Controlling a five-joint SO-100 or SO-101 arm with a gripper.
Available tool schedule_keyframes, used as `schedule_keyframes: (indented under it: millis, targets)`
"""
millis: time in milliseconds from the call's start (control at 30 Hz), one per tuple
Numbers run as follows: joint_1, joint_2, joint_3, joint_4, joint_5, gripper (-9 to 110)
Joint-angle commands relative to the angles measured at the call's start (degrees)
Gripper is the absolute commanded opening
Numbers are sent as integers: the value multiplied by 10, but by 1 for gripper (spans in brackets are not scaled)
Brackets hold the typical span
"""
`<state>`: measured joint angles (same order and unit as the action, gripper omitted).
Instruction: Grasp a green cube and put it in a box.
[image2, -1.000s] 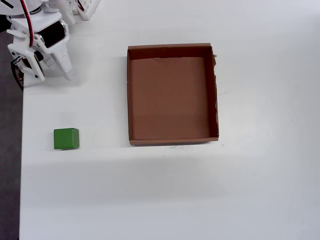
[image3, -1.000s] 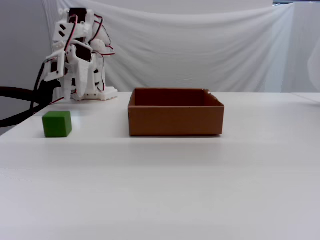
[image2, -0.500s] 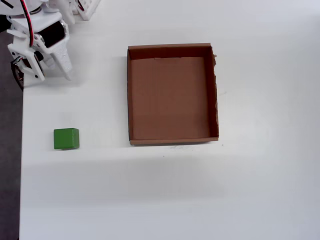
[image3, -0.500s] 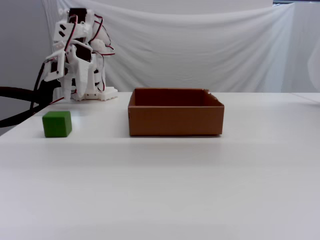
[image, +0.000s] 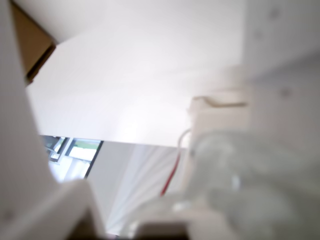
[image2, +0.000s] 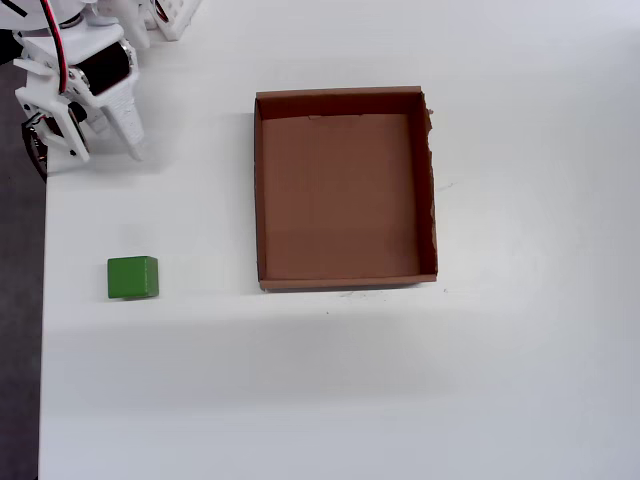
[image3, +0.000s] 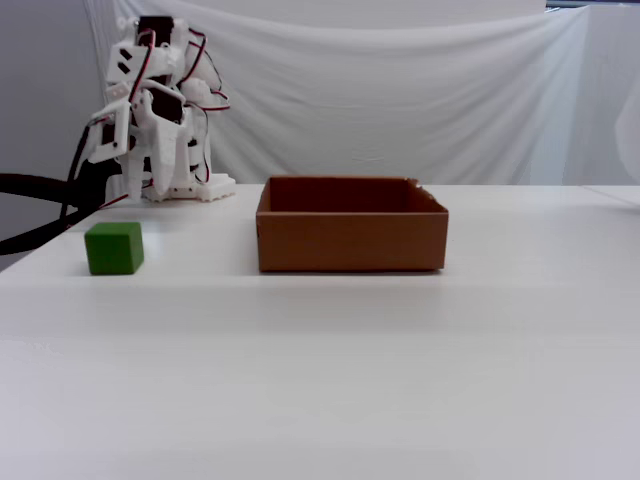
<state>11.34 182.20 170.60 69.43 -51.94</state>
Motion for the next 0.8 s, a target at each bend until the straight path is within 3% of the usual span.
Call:
schedule_keyframes:
  millis: [0, 400, 767]
  targets:
    - [-4, 3, -3, 10, 4, 22]
    - [-4, 3, -4, 7, 3, 22]
    - [16, -90, -25, -153, -28, 22]
